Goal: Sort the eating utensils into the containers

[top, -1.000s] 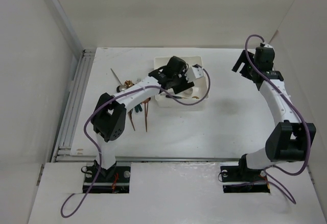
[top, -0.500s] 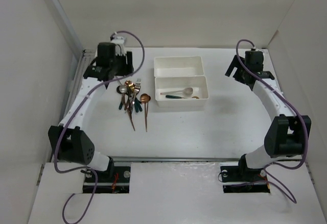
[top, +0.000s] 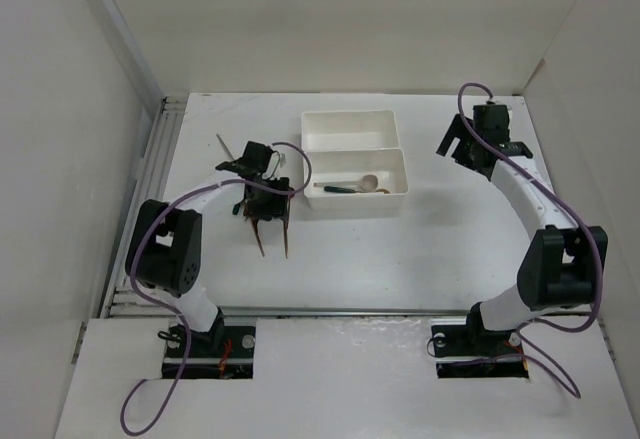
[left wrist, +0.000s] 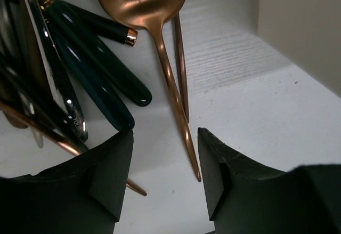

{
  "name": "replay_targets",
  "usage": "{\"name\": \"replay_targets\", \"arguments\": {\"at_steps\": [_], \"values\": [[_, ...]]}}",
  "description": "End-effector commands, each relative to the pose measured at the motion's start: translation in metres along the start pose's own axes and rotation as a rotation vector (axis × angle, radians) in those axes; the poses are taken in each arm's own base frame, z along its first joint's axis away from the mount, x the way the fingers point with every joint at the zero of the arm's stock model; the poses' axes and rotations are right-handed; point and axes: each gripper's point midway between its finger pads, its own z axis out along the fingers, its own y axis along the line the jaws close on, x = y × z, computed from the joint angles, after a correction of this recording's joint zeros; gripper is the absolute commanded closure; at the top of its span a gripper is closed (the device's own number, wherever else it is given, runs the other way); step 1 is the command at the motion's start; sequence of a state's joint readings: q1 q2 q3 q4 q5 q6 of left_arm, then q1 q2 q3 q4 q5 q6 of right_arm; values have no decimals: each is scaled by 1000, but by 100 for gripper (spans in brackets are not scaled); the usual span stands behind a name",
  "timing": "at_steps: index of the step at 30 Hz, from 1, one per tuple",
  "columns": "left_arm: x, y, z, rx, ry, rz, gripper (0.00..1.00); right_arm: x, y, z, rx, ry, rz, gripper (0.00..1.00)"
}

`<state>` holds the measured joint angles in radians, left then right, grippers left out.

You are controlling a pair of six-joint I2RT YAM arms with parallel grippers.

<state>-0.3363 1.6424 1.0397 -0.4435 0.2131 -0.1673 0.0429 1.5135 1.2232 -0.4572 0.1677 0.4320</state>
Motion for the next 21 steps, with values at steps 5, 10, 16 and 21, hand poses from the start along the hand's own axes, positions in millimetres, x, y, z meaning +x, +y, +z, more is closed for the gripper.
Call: {"name": "replay_targets", "arguments": {"at_steps": [5,10,16,21], "values": [[1,-1,29,-38,23,-12,61,0,-14,-24,50,-40,9,3],[9,27,38,-117,59,-56,76,-5,-16,-40,43,-76,26,3],[22,51,45,-186,110,-81,91,-10,-19,-49,50,-106,32,3],[15,64,46,-260,115,-68,71,-12,-21,-55,55,-117,34,3]]}}
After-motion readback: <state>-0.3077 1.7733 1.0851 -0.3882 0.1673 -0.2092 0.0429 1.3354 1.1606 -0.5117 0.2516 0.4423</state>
